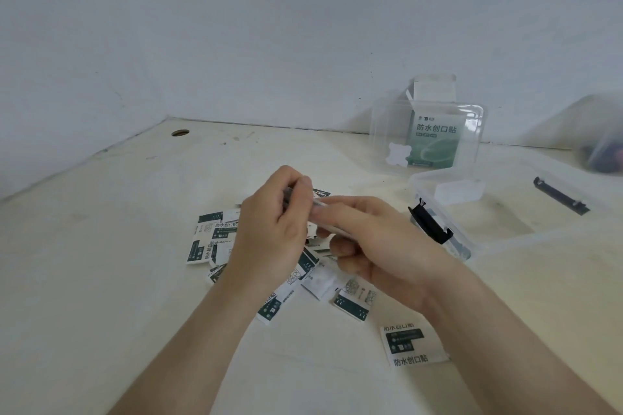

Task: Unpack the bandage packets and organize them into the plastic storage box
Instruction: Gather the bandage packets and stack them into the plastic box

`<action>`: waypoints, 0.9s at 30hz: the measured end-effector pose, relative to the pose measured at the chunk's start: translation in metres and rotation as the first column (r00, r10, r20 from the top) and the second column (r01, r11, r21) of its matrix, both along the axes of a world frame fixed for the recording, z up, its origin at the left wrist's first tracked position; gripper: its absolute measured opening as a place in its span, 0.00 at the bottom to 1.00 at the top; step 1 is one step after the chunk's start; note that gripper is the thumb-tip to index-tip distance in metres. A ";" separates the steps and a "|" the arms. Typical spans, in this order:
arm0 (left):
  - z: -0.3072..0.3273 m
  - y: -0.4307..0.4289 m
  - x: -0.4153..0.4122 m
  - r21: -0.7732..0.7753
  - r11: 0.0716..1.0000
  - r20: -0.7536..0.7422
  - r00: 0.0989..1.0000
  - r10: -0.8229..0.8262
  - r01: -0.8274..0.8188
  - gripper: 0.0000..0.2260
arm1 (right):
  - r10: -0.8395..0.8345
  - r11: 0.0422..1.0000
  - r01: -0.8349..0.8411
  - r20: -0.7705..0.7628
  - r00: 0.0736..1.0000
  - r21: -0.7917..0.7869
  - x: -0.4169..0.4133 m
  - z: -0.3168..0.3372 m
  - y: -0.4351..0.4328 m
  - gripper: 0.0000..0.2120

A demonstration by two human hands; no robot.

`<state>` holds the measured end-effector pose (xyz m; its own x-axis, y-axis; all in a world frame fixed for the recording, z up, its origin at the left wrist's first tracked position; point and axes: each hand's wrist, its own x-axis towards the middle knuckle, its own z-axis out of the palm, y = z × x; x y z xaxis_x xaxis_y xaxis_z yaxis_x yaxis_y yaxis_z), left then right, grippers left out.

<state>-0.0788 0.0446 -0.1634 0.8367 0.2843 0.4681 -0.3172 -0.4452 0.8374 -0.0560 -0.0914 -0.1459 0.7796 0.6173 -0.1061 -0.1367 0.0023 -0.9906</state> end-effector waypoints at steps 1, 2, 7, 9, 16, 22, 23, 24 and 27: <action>-0.001 -0.001 0.000 0.009 1.000 0.013 1.000 0.016 -0.016 0.15 | -0.036 0.997 0.040 -0.073 0.997 0.060 0.000 -0.001 0.002 0.09; -0.001 -0.002 -0.001 0.035 0.999 0.026 0.999 0.038 -0.039 0.14 | -0.086 0.987 0.106 -0.154 0.984 0.123 0.000 -0.004 0.005 0.10; 0.001 -0.011 -0.006 0.156 0.980 0.174 0.980 0.098 -0.125 0.11 | -0.209 0.852 0.389 -0.453 0.867 0.351 -0.001 -0.010 0.016 0.12; 0.002 -0.015 -0.006 0.198 0.964 0.259 0.958 0.125 -0.180 0.10 | -0.167 0.823 0.393 -0.487 0.857 0.410 -0.001 -0.013 0.018 0.12; 0.008 -0.012 -0.005 0.167 0.944 0.265 0.936 0.233 -0.283 0.12 | -0.036 0.955 0.098 -0.219 0.975 0.280 -0.009 -0.014 0.019 0.19; 0.013 0.003 -0.002 0.000 0.974 0.033 0.974 0.225 -0.225 0.17 | 0.179 0.981 -0.170 -0.091 0.980 0.098 0.000 -0.006 -0.001 0.22; 0.012 0.004 -0.002 0.005 0.980 0.018 0.980 0.198 -0.198 0.18 | 0.208 0.976 -0.203 -0.076 0.975 0.073 0.001 -0.006 -0.002 0.21; 0.011 0.004 -0.001 0.014 0.985 0.017 0.985 0.171 -0.171 0.18 | 0.230 0.972 -0.226 -0.068 0.971 0.060 0.001 -0.006 -0.003 0.18; 0.009 0.002 0.000 0.044 0.996 0.032 0.996 0.082 -0.084 0.18 | 0.254 0.965 -0.247 -0.085 0.963 0.084 0.000 -0.006 -0.003 0.11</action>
<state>-0.0786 0.0467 -0.1549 0.7966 0.3300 0.5064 -0.3021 -0.5082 0.8065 -0.0558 -0.0941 -0.1521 0.5875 0.8002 -0.1200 -0.2347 0.0266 -0.9717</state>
